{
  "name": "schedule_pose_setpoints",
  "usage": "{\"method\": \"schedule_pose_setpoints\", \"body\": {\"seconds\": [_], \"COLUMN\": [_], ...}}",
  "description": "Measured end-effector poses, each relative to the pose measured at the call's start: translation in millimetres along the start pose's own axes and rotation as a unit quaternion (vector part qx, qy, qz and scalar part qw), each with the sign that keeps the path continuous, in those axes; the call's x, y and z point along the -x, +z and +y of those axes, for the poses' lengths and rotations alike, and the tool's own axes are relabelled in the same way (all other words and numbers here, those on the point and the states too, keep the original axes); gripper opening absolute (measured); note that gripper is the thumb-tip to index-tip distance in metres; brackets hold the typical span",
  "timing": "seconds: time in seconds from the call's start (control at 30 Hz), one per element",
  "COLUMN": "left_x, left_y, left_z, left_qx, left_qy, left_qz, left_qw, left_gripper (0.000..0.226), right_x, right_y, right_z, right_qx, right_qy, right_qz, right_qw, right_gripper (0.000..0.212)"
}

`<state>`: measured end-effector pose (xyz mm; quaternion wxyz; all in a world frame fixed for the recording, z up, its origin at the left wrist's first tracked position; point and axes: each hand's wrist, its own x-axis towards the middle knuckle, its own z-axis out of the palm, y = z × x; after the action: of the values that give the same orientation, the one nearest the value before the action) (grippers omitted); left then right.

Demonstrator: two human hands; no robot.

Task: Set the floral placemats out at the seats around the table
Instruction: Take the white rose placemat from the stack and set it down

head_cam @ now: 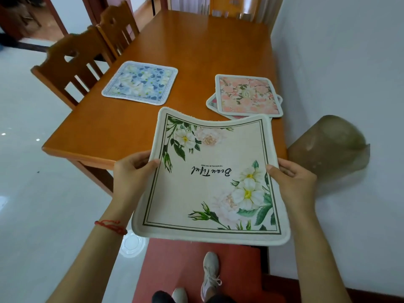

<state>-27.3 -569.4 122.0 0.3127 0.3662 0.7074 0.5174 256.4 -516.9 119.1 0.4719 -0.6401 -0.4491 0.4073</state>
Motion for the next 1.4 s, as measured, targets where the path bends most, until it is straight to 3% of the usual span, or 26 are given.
{"method": "schedule_pose_setpoints", "body": {"seconds": [0.27,0.63,1.07,1.4], "left_x": [40.0,76.8,136.9,192.7], "left_y": [-53.9,-106.7,-151.8,-203.3], "left_z": [-14.8,-46.0,-74.8,-110.5], "left_qx": [0.022,0.036,0.05,0.063], "left_qy": [-0.016,-0.1,-0.174,-0.24], "left_qz": [0.053,0.233,0.458,0.57], "left_qw": [0.998,0.967,0.87,0.783], "left_gripper": [0.021,0.018,0.019,0.019], "right_x": [44.8,43.9,70.8,144.6], "right_y": [27.3,100.9,211.5,291.4], "right_z": [-8.6,-17.4,-27.2,-16.9], "right_qx": [0.018,0.048,0.106,0.143], "right_qy": [-0.02,-0.049,-0.128,-0.179], "right_qz": [-0.054,-0.217,-0.439,-0.548], "right_qw": [0.998,0.974,0.883,0.804], "right_gripper": [0.03,0.033,0.03,0.031]}}
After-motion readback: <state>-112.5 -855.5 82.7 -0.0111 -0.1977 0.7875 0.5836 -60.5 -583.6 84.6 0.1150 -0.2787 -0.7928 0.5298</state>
